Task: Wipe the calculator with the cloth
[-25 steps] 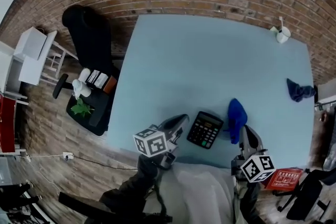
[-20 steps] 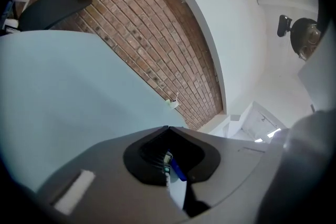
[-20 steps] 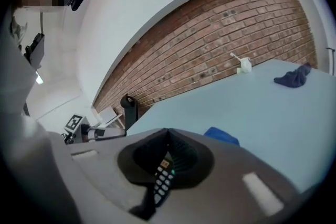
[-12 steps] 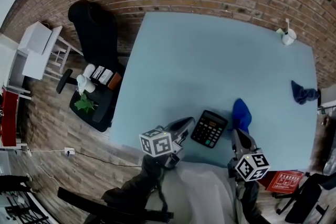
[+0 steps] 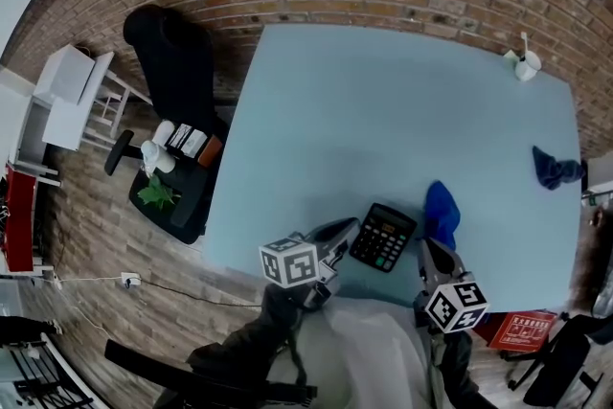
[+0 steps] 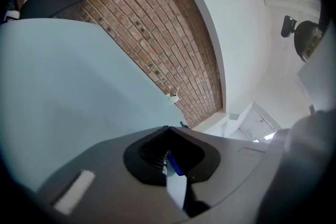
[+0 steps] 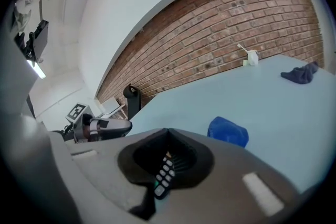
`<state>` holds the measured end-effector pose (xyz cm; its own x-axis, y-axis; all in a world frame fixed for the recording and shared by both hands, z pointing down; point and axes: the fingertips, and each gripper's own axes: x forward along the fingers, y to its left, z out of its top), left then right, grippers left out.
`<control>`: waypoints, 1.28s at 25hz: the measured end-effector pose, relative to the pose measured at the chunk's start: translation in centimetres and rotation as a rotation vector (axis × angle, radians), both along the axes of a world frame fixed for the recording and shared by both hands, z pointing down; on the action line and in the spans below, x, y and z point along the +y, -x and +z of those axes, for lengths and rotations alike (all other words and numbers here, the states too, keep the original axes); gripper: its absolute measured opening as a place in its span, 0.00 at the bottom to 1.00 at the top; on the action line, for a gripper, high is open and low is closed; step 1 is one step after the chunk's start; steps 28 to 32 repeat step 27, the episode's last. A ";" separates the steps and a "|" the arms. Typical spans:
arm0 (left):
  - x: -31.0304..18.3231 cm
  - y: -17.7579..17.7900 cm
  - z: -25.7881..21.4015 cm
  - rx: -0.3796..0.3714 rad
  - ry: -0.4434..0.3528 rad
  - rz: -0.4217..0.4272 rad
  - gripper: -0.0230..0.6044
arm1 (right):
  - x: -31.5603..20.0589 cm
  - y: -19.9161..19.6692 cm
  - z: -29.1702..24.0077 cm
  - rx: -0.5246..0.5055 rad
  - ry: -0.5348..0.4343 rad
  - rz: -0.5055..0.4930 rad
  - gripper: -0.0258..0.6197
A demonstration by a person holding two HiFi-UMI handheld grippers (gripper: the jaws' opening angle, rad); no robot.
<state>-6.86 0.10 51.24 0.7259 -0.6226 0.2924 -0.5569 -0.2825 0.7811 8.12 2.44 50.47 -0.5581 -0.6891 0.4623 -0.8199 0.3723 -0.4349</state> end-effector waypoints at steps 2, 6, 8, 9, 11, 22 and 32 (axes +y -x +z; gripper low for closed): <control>0.0 0.0 0.2 0.003 0.008 -0.001 0.05 | 0.1 0.3 0.1 0.007 -0.003 -0.012 0.04; 0.0 0.0 0.6 0.008 0.026 -0.002 0.05 | 0.4 0.9 0.4 0.015 -0.003 -0.035 0.04; 0.1 0.1 0.8 0.006 0.038 -0.003 0.05 | 0.5 1.2 0.5 0.021 0.000 -0.045 0.04; 0.1 0.2 1.0 0.004 0.044 -0.003 0.05 | 0.5 1.2 0.6 0.026 0.000 -0.048 0.04; 0.1 -0.1 1.3 0.017 0.055 -0.003 0.05 | 0.5 1.0 0.7 0.037 0.000 -0.048 0.04; 0.4 0.1 2.0 0.052 0.084 -0.019 0.05 | 0.6 0.5 1.3 0.057 -0.001 -0.043 0.04; 0.4 0.2 2.1 0.056 0.093 -0.021 0.05 | 0.6 0.6 1.3 0.062 -0.002 -0.047 0.04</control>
